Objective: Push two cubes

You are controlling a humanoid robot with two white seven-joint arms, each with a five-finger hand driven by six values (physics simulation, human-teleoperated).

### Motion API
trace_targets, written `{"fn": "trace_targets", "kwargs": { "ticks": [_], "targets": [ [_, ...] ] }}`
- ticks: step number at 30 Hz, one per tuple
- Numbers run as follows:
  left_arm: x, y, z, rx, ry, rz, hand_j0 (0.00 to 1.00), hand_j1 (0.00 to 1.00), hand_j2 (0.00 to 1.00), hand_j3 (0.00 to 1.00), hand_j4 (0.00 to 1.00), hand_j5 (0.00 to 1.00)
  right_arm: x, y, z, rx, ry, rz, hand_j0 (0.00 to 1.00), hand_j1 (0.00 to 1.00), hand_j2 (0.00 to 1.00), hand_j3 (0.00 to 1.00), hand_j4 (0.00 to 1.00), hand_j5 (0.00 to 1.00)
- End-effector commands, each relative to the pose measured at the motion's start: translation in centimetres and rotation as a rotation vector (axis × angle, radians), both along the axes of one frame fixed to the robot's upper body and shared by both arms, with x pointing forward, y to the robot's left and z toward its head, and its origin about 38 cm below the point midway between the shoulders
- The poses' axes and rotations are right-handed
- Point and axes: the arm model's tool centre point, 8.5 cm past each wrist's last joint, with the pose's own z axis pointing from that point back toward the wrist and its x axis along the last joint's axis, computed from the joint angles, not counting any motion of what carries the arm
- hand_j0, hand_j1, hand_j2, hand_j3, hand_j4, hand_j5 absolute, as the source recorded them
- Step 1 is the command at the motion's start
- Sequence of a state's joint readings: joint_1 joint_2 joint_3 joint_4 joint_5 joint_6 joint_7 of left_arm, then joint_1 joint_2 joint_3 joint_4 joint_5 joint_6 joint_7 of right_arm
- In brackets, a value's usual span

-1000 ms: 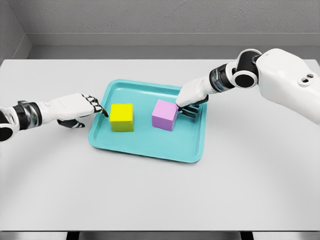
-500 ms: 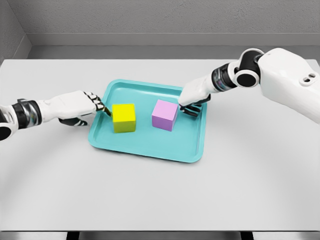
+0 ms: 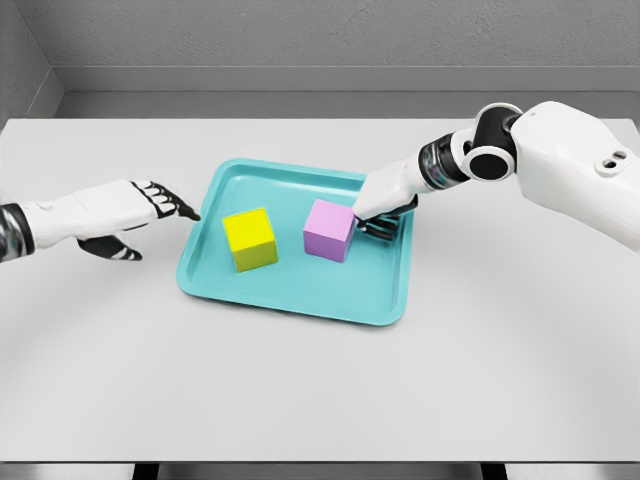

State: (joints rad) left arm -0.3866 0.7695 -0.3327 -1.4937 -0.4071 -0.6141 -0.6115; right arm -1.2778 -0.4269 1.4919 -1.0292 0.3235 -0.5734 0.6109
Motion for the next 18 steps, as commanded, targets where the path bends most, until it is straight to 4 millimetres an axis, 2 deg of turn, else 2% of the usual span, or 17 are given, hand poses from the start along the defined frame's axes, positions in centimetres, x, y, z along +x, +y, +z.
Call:
{"fn": "trace_targets", "kwargs": {
  "ticks": [1,3,4,5,6,8,13,15,18],
  "targets": [
    [-0.1,0.0,0.3,-0.060,0.019,0.001,1.00,1.00,1.00,1.00,1.00,1.00,0.2,-0.2,0.0,0.001,0.000,-0.012,0.13,0.13,0.13,0.13,0.13,0.13],
    [-0.2,-0.2,-0.1,-0.065,0.026,-0.003,1.00,1.00,1.00,1.00,1.00,1.00,0.3,-0.2,0.0,0.001,0.000,-0.015,0.13,0.13,0.13,0.13,0.13,0.13],
    [-0.3,-0.2,-0.1,-0.062,0.027,-0.003,0.93,0.93,0.93,0.93,0.93,0.93,0.3,-0.2,0.0,0.001,0.000,-0.015,0.13,0.13,0.13,0.13,0.13,0.13],
    [-0.9,0.1,-1.4,-0.056,0.058,0.003,0.71,0.71,0.71,0.71,0.71,0.71,0.3,-0.1,0.1,0.003,-0.002,-0.014,0.13,0.13,0.13,0.13,0.13,0.13],
    [-1.0,-0.1,-1.9,-0.024,0.062,-0.003,0.59,0.59,0.59,0.59,0.59,0.59,0.3,-0.1,0.0,0.003,-0.001,-0.014,0.13,0.13,0.13,0.13,0.13,0.13],
    [-1.2,-0.4,-2.7,0.011,0.070,-0.012,0.54,0.54,0.54,0.54,0.54,0.54,0.3,0.0,0.2,0.005,-0.003,-0.013,0.13,0.13,0.13,0.13,0.13,0.13],
    [-1.1,-0.7,-2.4,0.003,0.064,-0.018,0.55,0.55,0.55,0.55,0.55,0.55,0.4,0.2,0.3,0.008,-0.006,-0.013,0.13,0.13,0.13,0.13,0.13,0.13],
    [-1.2,-1.7,-3.1,-0.008,0.074,-0.036,0.55,0.55,0.55,0.55,0.55,0.55,0.4,0.2,0.3,0.008,-0.006,-0.013,0.13,0.13,0.13,0.13,0.13,0.13],
    [-1.7,-2.9,-1.8,-0.011,0.040,-0.082,0.55,0.55,0.55,0.55,0.55,0.55,0.4,0.2,0.4,0.011,-0.008,-0.017,0.13,0.13,0.13,0.13,0.13,0.13]
  ]
}}
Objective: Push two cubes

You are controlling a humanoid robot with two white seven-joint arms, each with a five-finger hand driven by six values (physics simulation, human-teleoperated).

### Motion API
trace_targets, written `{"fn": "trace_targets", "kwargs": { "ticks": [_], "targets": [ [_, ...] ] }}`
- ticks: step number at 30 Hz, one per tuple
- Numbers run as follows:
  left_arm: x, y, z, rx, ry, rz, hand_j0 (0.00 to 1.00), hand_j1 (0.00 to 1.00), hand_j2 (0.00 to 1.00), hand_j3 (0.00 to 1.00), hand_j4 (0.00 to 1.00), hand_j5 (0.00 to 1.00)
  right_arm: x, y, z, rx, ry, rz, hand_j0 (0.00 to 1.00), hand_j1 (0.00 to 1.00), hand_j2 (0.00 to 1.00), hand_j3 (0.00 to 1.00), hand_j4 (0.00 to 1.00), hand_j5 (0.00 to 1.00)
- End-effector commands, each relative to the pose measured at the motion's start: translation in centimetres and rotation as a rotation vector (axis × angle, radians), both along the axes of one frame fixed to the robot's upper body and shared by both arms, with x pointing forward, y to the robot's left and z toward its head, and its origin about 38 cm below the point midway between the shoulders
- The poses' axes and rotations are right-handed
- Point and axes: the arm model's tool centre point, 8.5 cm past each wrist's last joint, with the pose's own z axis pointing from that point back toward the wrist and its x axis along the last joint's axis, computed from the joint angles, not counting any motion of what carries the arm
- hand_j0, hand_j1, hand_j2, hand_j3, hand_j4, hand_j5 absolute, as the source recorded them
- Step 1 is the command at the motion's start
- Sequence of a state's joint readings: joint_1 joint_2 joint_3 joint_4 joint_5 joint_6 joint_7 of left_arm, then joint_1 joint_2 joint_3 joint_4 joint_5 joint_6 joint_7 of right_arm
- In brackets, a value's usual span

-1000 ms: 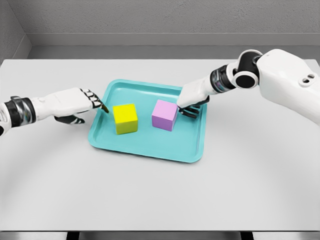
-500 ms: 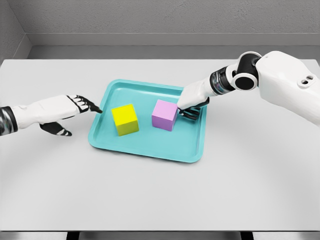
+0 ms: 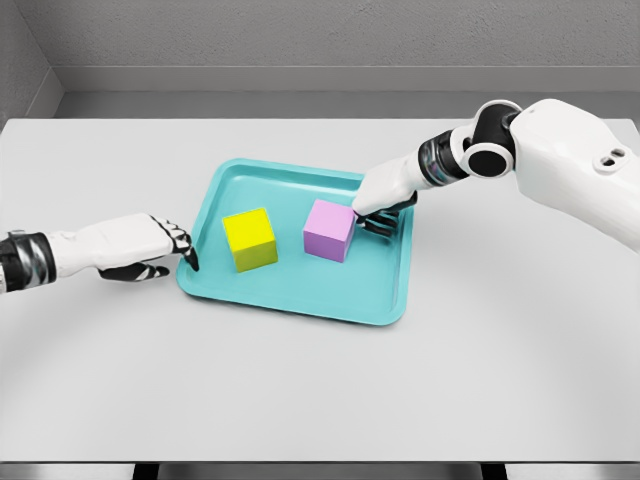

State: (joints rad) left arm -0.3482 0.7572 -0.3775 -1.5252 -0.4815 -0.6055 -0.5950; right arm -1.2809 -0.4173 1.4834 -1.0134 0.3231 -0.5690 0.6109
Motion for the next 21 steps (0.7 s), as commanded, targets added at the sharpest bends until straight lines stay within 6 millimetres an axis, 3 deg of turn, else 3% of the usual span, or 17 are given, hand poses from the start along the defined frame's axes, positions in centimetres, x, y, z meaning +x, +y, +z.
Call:
{"fn": "trace_targets", "kwargs": {
  "ticks": [1,6,8,9,14,17,21],
  "targets": [
    [-0.6,-1.3,0.9,-0.067,0.012,-0.047,0.55,0.55,0.55,0.55,0.55,0.55,0.0,0.1,0.1,0.005,-0.001,-0.002,0.13,0.13,0.13,0.13,0.13,0.13],
    [-0.6,-1.4,1.5,-0.075,0.000,-0.051,0.56,0.56,0.56,0.56,0.56,0.56,0.1,0.2,0.1,0.007,-0.002,-0.005,0.13,0.13,0.13,0.13,0.13,0.13],
    [-0.8,-2.0,2.7,-0.109,-0.018,-0.076,0.57,0.57,0.57,0.57,0.57,0.57,0.0,0.6,0.1,0.008,-0.002,-0.001,0.13,0.13,0.13,0.13,0.13,0.13],
    [-0.9,-1.2,3.3,-0.090,-0.023,-0.073,0.57,0.57,0.57,0.57,0.57,0.57,0.0,0.6,0.1,0.008,-0.002,-0.001,0.13,0.13,0.13,0.13,0.13,0.13],
    [-0.5,-2.5,2.7,-0.113,-0.022,-0.082,0.56,0.56,0.56,0.56,0.56,0.56,0.1,1.0,0.2,0.010,-0.005,-0.002,0.13,0.13,0.13,0.13,0.13,0.13],
    [1.7,-2.0,2.0,-0.118,-0.017,-0.024,0.56,0.56,0.56,0.56,0.56,0.56,0.1,1.4,0.5,0.012,-0.011,0.004,0.13,0.13,0.13,0.13,0.13,0.13],
    [2.3,-2.2,0.7,-0.111,0.002,-0.001,0.56,0.56,0.56,0.56,0.56,0.56,0.1,1.6,0.5,0.014,-0.012,0.005,0.13,0.13,0.13,0.13,0.13,0.13]
  ]
}}
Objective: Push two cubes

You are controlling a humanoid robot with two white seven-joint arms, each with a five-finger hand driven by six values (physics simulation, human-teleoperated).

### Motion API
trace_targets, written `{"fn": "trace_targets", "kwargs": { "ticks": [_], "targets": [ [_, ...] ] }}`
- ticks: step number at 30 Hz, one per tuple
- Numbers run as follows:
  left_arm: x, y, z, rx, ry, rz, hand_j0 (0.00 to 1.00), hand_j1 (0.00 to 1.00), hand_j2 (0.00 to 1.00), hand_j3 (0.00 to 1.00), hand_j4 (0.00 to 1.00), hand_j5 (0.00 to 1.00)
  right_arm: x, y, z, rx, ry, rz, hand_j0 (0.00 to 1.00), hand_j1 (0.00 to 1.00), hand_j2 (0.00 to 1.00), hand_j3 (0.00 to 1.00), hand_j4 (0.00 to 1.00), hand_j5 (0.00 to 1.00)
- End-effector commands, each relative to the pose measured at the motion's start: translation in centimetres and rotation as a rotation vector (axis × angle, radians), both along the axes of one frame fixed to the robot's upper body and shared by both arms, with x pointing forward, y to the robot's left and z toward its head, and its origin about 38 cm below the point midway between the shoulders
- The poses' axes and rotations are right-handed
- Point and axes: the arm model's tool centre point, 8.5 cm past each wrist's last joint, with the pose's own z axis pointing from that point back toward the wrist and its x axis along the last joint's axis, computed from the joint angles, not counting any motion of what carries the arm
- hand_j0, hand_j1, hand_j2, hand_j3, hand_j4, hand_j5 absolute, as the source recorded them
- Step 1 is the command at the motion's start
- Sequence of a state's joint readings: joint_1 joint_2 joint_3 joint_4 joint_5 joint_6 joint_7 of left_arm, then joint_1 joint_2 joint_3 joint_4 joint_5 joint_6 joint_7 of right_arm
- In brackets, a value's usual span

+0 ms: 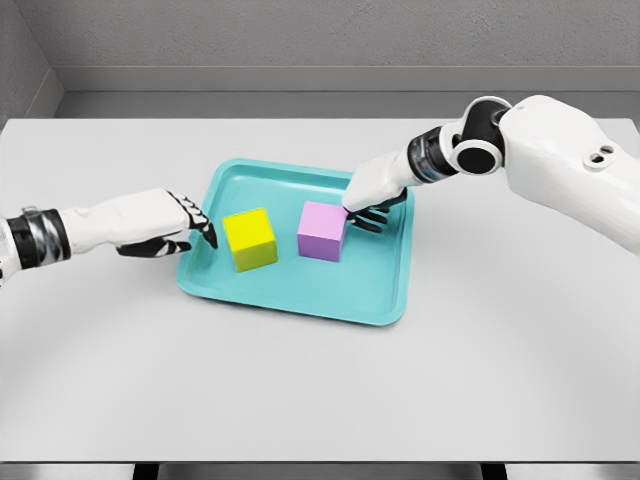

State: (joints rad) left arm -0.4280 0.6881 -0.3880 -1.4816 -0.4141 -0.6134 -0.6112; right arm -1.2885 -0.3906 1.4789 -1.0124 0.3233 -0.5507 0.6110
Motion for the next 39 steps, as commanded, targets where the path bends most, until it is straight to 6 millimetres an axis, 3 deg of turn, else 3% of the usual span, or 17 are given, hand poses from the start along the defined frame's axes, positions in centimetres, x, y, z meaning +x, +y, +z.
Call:
{"fn": "trace_targets", "kwargs": {
  "ticks": [1,7,11,15,18,23,25,32,39],
  "targets": [
    [0.4,-0.5,-1.4,-0.007,0.025,0.017,0.56,0.56,0.56,0.56,0.56,0.56,0.0,0.1,0.0,0.001,0.000,-0.002,0.13,0.13,0.13,0.13,0.13,0.13],
    [1.2,-1.2,-2.7,0.000,0.038,0.033,0.57,0.57,0.57,0.57,0.57,0.57,0.4,-1.0,0.1,-0.006,-0.002,-0.027,0.14,0.14,0.14,0.14,0.14,0.14],
    [2.5,-0.9,-3.0,0.000,0.049,0.067,0.57,0.57,0.57,0.57,0.57,0.57,0.7,-2.2,1.3,-0.014,-0.024,-0.028,0.14,0.14,0.14,0.14,0.14,0.14],
    [2.9,-1.4,-3.6,0.002,0.058,0.073,0.57,0.57,0.57,0.57,0.57,0.57,-0.4,-3.0,2.8,-0.014,-0.048,0.015,0.15,0.15,0.15,0.15,0.15,0.15],
    [2.9,-1.4,-3.6,0.004,0.057,0.071,0.57,0.57,0.57,0.57,0.57,0.57,-1.0,-5.3,4.5,-0.025,-0.077,0.012,0.15,0.15,0.15,0.15,0.15,0.15],
    [3.3,-2.5,-3.4,0.006,0.040,0.059,0.57,0.57,0.57,0.57,0.57,0.57,-1.7,-6.6,4.5,-0.031,-0.071,0.018,0.17,0.17,0.17,0.17,0.17,0.17],
    [3.2,-2.6,-3.2,0.004,0.036,0.054,0.57,0.57,0.57,0.57,0.57,0.57,-1.8,-8.0,4.5,-0.036,-0.067,0.003,0.17,0.17,0.17,0.17,0.17,0.17],
    [3.3,-2.9,-2.8,0.007,0.030,0.041,0.57,0.57,0.57,0.57,0.57,0.57,-2.2,-7.8,4.9,-0.026,-0.068,0.033,0.20,0.20,0.20,0.20,0.20,0.20],
    [3.6,-3.8,-2.5,-0.007,0.023,0.029,0.57,0.57,0.57,0.57,0.57,0.57,-1.9,-11.8,6.1,-0.018,-0.091,-0.054,0.22,0.22,0.22,0.22,0.22,0.22]
  ]
}}
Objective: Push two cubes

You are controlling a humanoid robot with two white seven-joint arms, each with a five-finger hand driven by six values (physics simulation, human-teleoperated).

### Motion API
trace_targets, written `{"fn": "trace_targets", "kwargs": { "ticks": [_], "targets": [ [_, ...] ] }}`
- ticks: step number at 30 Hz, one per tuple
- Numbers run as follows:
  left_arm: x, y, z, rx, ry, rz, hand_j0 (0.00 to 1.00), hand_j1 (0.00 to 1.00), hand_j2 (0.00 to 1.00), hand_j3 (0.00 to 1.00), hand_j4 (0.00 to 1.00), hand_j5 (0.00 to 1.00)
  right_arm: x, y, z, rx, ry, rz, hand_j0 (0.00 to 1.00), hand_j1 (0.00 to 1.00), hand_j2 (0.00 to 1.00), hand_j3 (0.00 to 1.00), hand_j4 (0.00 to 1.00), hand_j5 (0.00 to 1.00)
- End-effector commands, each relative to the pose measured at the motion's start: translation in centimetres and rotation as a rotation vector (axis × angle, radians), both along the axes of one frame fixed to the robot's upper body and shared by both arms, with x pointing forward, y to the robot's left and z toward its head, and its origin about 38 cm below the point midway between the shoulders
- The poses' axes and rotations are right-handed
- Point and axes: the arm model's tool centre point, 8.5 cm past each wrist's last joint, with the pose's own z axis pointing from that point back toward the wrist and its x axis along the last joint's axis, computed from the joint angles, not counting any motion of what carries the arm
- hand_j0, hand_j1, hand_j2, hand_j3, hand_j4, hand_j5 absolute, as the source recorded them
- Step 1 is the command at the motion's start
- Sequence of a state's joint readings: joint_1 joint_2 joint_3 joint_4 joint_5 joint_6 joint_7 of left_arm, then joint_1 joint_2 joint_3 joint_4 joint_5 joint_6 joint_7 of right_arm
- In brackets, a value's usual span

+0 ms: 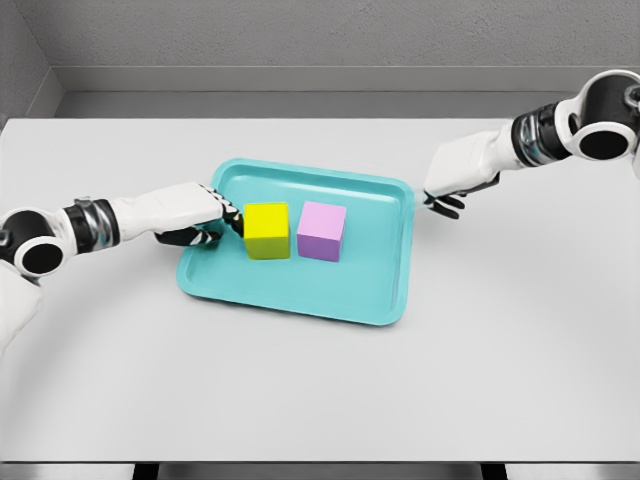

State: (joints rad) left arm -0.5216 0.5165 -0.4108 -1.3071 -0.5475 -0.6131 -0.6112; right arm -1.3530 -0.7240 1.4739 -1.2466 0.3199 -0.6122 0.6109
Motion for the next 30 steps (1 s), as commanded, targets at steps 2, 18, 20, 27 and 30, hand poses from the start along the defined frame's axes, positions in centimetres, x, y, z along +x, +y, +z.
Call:
{"fn": "trace_targets", "kwargs": {
  "ticks": [2,18,20,27,30],
  "targets": [
    [0.2,-0.7,0.4,-0.019,-0.008,-0.009,0.57,0.57,0.57,0.57,0.57,0.57,0.4,-2.7,1.8,0.027,-0.038,-0.066,0.25,0.25,0.25,0.25,0.25,0.25],
    [1.4,-2.2,0.7,-0.024,-0.010,-0.019,0.57,0.57,0.57,0.57,0.57,0.57,-0.3,-3.4,0.2,0.028,-0.006,-0.077,1.00,1.00,1.00,1.00,1.00,1.00],
    [1.5,-2.9,0.4,-0.026,-0.008,-0.024,0.57,0.57,0.57,0.57,0.57,0.57,-0.3,-2.7,0.0,0.030,0.000,-0.063,0.95,0.95,0.95,0.95,0.95,0.95],
    [1.7,-2.6,0.8,-0.029,-0.012,-0.018,0.57,0.57,0.57,0.57,0.57,0.57,-0.7,-2.1,-1.7,-0.009,0.036,-0.041,0.65,0.65,0.65,0.65,0.65,0.65],
    [1.6,-1.6,1.3,-0.021,-0.022,-0.010,0.57,0.57,0.57,0.57,0.57,0.57,-0.2,-3.2,-1.2,-0.007,0.024,-0.075,0.68,0.68,0.68,0.68,0.68,0.68]
  ]
}}
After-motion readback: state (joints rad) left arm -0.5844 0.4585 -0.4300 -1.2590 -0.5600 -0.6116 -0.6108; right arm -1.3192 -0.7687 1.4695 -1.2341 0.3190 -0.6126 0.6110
